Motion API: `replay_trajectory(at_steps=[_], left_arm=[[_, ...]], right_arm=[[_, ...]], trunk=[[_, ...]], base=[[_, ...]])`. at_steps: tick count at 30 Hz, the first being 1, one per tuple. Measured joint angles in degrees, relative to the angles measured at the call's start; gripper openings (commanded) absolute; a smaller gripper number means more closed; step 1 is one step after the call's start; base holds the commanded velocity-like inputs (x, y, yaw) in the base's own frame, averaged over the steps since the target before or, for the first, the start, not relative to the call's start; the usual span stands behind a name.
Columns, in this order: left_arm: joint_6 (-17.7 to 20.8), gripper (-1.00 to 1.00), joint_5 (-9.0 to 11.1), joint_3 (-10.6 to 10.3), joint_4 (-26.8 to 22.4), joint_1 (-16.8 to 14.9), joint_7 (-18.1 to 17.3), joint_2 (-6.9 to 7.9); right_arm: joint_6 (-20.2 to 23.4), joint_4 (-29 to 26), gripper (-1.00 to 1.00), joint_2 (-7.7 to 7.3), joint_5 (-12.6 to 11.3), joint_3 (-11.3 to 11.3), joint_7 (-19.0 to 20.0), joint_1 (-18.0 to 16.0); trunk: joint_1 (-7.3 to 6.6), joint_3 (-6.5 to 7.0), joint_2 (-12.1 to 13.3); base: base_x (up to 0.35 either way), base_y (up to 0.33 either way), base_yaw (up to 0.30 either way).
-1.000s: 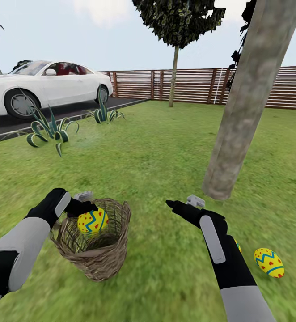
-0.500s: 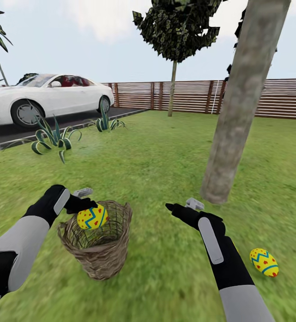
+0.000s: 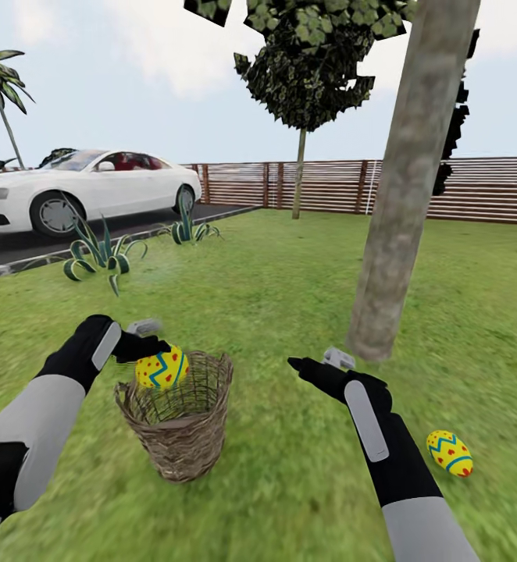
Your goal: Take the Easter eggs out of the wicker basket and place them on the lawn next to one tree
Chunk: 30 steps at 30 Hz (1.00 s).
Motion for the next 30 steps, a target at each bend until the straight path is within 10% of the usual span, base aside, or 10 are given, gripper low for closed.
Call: replay_trajectory(at_steps=[15, 30], left_arm=[[3.72, -1.00, 0.09, 0.05, -26.18, 11.00, 0.07, -0.01], [3.69, -1.00, 0.03, 0.03, -33.43, 13.71, 0.59, -0.38]], right_arm=[[-0.05, -0.36, 1.00, 0.01, -0.05, 2.64, 0.61, 0.00], [-0.08, -0.44, 1.00, -0.01, -0.32, 2.92, 0.67, 0.02]], trunk=[[-0.39, 3.32, 0.20], [-1.11, 5.14, 1.39]], base=[[0.000, 0.000, 0.000], [0.000, -0.005, -0.166]])
